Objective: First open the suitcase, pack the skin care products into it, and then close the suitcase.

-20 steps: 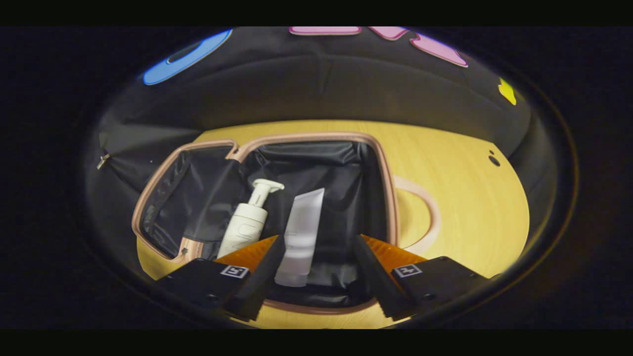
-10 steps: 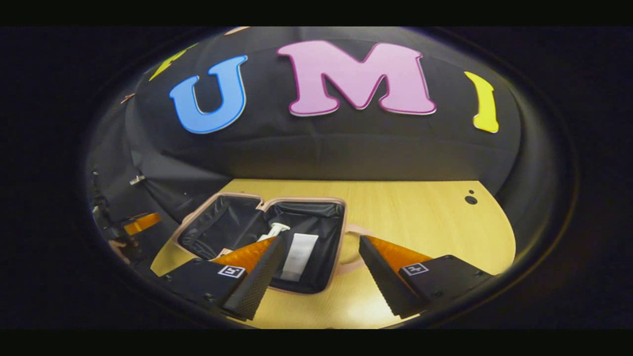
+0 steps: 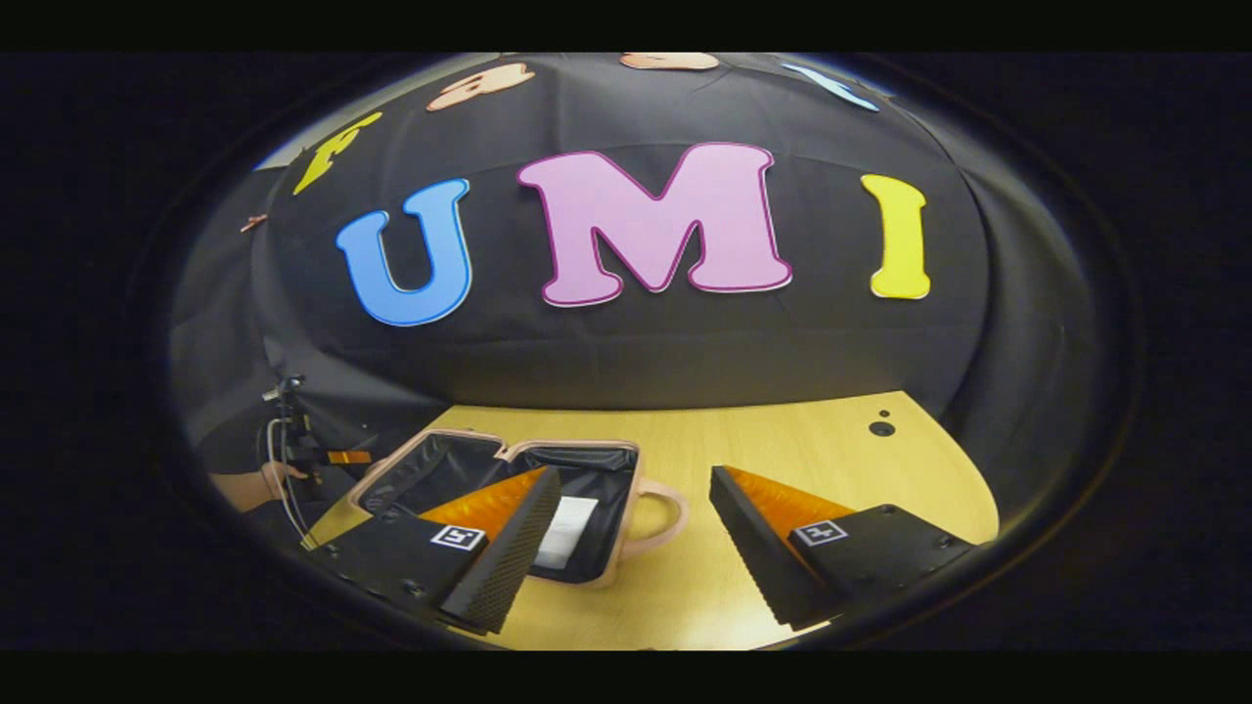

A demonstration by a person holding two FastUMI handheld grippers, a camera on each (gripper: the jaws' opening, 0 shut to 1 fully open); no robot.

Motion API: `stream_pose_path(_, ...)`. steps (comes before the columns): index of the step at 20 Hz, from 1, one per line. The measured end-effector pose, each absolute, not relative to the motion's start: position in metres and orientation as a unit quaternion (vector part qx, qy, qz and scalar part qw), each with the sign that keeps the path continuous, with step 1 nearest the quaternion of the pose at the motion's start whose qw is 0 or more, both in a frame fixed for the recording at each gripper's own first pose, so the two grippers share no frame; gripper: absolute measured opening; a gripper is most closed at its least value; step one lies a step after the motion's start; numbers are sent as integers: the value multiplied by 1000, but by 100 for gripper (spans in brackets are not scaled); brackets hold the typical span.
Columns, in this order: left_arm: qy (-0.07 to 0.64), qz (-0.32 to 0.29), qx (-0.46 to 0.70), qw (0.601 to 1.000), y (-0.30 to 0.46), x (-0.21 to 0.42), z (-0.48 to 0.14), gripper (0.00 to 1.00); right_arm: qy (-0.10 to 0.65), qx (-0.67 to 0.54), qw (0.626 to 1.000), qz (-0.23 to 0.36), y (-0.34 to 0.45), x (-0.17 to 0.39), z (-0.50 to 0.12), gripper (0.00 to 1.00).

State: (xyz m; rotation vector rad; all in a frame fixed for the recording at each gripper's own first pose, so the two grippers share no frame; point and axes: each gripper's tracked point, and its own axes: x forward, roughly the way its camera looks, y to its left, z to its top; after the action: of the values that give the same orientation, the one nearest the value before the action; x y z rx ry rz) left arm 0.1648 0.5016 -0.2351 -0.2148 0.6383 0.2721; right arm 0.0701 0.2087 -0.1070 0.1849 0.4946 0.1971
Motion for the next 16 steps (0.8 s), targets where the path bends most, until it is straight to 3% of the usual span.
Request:
stream_pose_path(2,334,128,-113,927,505,170,-252,90,247,86,959,108,213,67,-110,98)
stream_pose_path(3,339,120,-122,925,502,172,-256,78,249,86,958,111,215,66,-112,98)
stream_pose_path(4,346,108,-137,922,498,177,-259,82,249,86,958,112,214,67,-113,98)
stream_pose_path(9,417,133,-151,886,504,169,-291,72,264,84,955,103,206,60,-129,98)
stream_pose_path(10,421,142,-168,880,502,167,-293,77,267,82,955,102,203,57,-132,98)
stream_pose_path(11,402,147,-174,887,505,176,-292,57,272,83,954,100,202,54,-135,98)
stream_pose_path(14,407,146,-199,879,499,171,-292,46,277,87,953,91,194,52,-144,98)
stream_pose_path(15,398,156,-205,880,499,174,-293,25,278,95,952,86,193,50,-146,98)
stream_pose_path(16,400,156,-215,877,499,174,-294,24,279,106,951,79,190,50,-147,98)
